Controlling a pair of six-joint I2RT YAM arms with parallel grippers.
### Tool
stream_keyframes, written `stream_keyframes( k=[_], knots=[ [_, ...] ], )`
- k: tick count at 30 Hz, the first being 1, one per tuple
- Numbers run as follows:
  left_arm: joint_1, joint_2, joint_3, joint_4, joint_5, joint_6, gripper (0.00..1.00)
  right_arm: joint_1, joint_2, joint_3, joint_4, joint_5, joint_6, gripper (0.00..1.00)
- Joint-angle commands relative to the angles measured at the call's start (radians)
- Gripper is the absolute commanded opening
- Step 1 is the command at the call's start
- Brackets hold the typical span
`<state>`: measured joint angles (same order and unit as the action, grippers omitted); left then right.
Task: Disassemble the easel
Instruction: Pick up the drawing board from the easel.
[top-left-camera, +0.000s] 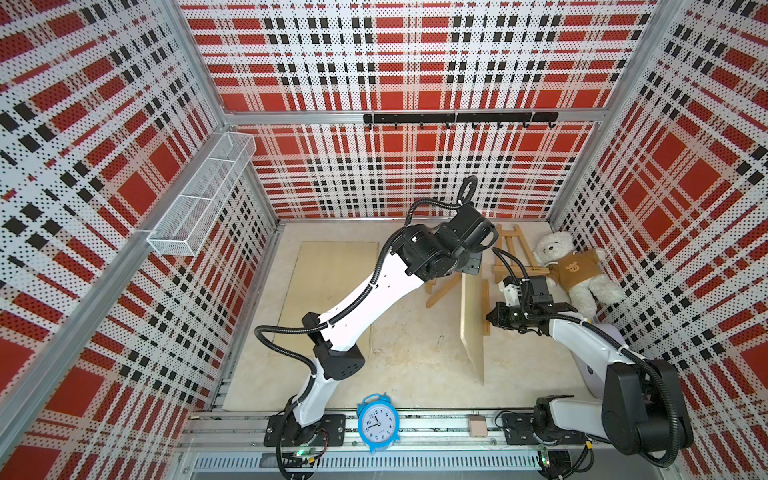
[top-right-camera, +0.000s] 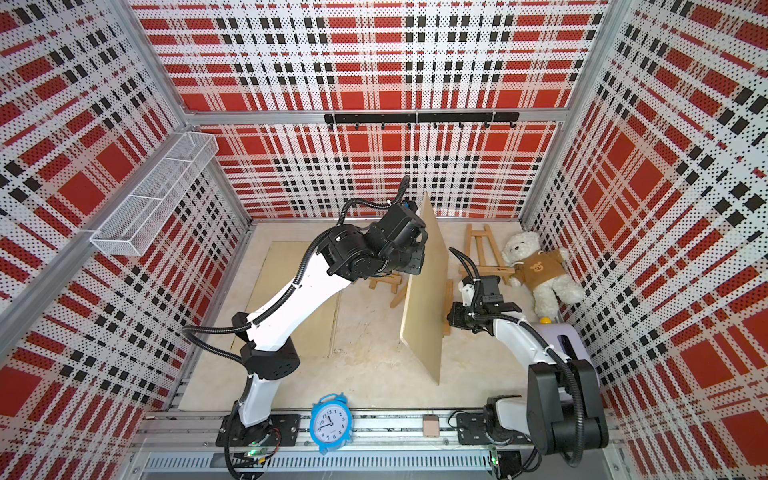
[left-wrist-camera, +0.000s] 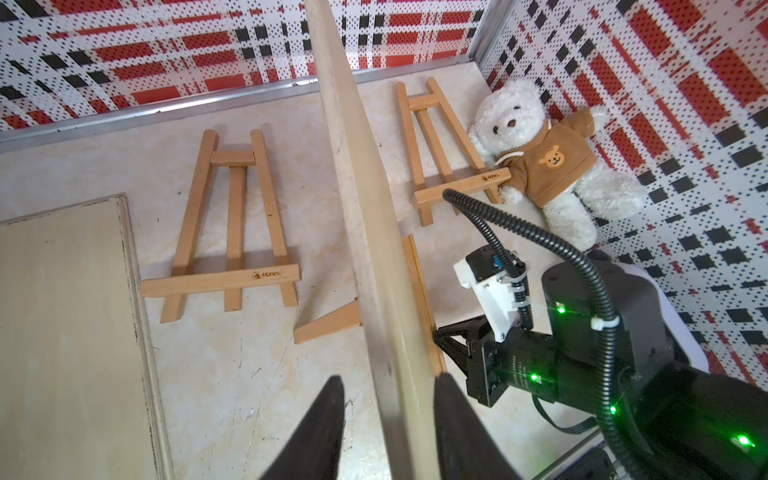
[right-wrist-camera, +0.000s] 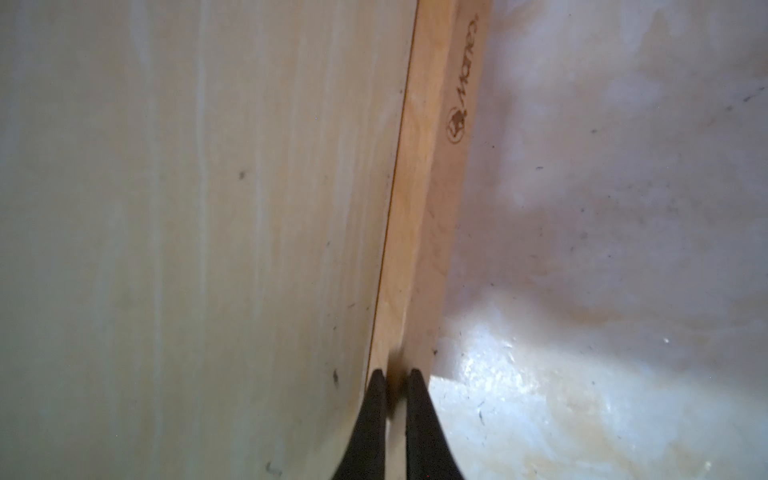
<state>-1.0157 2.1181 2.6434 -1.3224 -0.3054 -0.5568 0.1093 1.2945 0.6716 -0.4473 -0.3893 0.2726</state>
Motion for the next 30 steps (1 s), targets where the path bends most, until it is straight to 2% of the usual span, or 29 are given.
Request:
stream_keyframes(
  k=[1, 9, 16, 19, 20, 22, 30],
  knots=[
    [0.015, 0.036, 0.048, -0.037, 0.018, -0.025, 0.40, 0.020, 0.027, -0.044, -0.044, -0.016, -0.011, 0.00],
    [0.028, 0.106, 0.101, -0.029, 0.071, -0.039, 0.38, 0.030, 0.059, -0.037, -0.014, -0.013, -0.010, 0.00],
    [0.039, 0.146, 0.110, -0.029, 0.096, -0.050, 0.30, 0.033, 0.075, -0.023, -0.017, -0.005, -0.027, 0.00],
    [0.043, 0.145, 0.109, -0.029, 0.096, -0.052, 0.22, 0.032, 0.086, -0.020, -0.016, -0.011, -0.031, 0.00],
    [0.045, 0.145, 0.109, -0.029, 0.096, -0.051, 0.18, 0.032, 0.091, -0.019, -0.015, -0.015, -0.030, 0.00],
    [0.049, 0.141, 0.108, -0.029, 0.094, -0.057, 0.01, 0.032, 0.101, -0.014, -0.013, -0.023, -0.031, 0.00],
    [0.049, 0.110, 0.095, -0.028, 0.058, -0.063, 0.00, 0.033, 0.126, 0.000, 0.002, -0.038, -0.030, 0.00]
  ],
)
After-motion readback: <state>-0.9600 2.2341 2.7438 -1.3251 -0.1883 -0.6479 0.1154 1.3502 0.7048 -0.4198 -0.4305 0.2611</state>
